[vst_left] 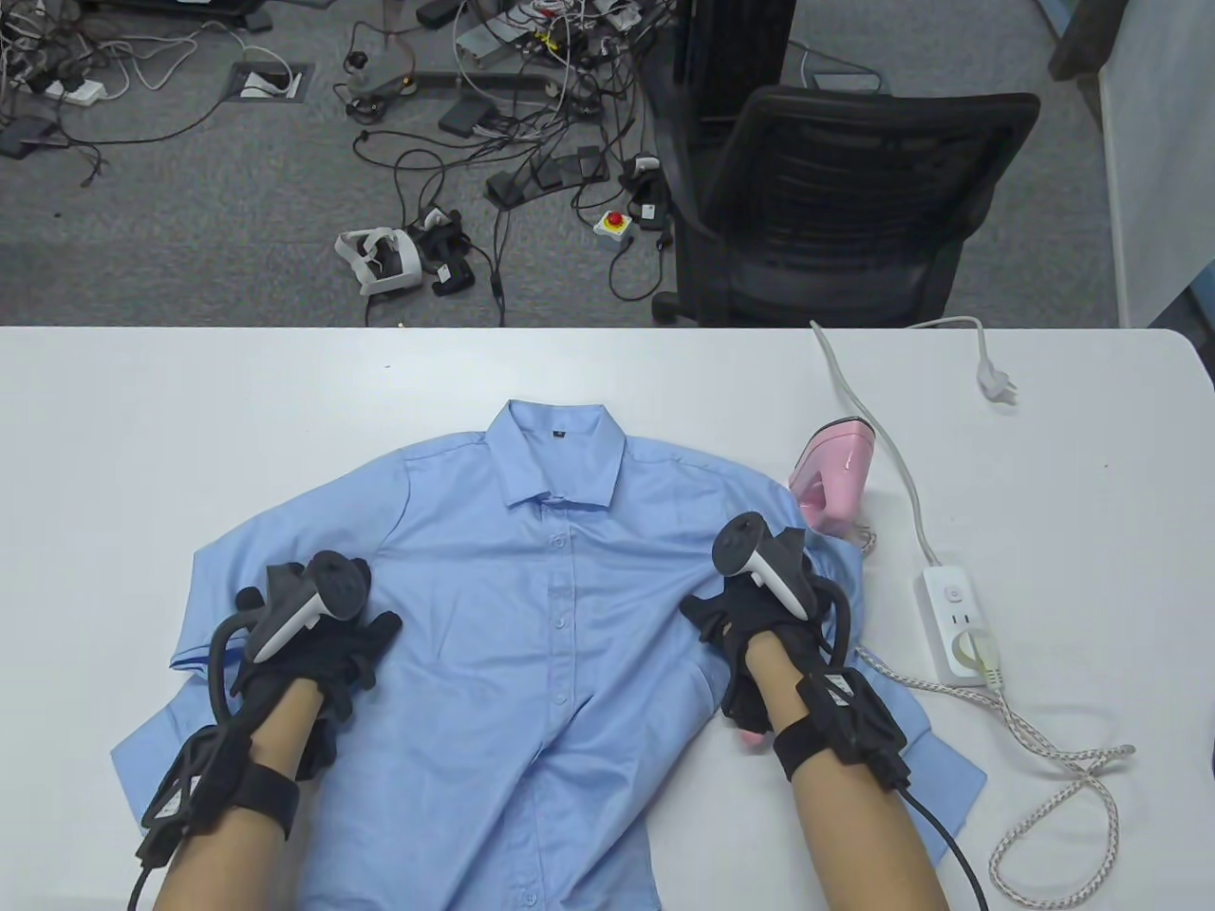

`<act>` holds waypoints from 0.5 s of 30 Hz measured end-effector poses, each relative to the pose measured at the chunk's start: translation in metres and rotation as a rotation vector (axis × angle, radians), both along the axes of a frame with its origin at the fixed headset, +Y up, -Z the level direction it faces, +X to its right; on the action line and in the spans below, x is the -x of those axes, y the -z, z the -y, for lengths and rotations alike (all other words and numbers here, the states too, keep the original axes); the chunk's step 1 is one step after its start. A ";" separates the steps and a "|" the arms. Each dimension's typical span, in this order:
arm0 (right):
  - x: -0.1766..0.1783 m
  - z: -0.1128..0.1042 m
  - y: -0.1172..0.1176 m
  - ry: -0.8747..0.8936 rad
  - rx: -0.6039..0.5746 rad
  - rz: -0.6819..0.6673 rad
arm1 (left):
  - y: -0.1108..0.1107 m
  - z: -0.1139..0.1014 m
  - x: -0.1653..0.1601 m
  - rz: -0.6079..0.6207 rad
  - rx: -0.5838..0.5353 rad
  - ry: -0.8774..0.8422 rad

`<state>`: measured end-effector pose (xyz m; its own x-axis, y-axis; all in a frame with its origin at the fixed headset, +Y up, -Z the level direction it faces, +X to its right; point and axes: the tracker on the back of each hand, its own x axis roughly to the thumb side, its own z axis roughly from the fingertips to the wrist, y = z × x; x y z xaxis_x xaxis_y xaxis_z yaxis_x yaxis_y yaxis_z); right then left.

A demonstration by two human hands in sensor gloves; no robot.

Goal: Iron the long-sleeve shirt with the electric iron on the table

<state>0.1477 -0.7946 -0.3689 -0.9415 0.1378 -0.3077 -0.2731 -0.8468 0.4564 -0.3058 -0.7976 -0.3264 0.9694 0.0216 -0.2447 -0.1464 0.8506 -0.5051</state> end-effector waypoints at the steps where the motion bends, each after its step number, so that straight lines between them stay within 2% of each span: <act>1: -0.003 0.000 0.005 0.008 0.009 0.009 | 0.007 0.000 -0.001 0.011 0.008 0.008; 7: -0.020 0.000 0.029 0.045 0.032 0.043 | 0.036 -0.003 -0.011 0.022 0.034 0.041; 15: -0.032 0.001 0.048 0.107 0.033 0.066 | 0.060 -0.004 -0.011 0.046 0.049 0.049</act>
<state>0.1796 -0.7956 -0.4172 -0.8995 0.2254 -0.3743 -0.3916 -0.7960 0.4616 -0.2949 -0.7933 -0.3869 0.9792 -0.0366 -0.1997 -0.0814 0.8304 -0.5512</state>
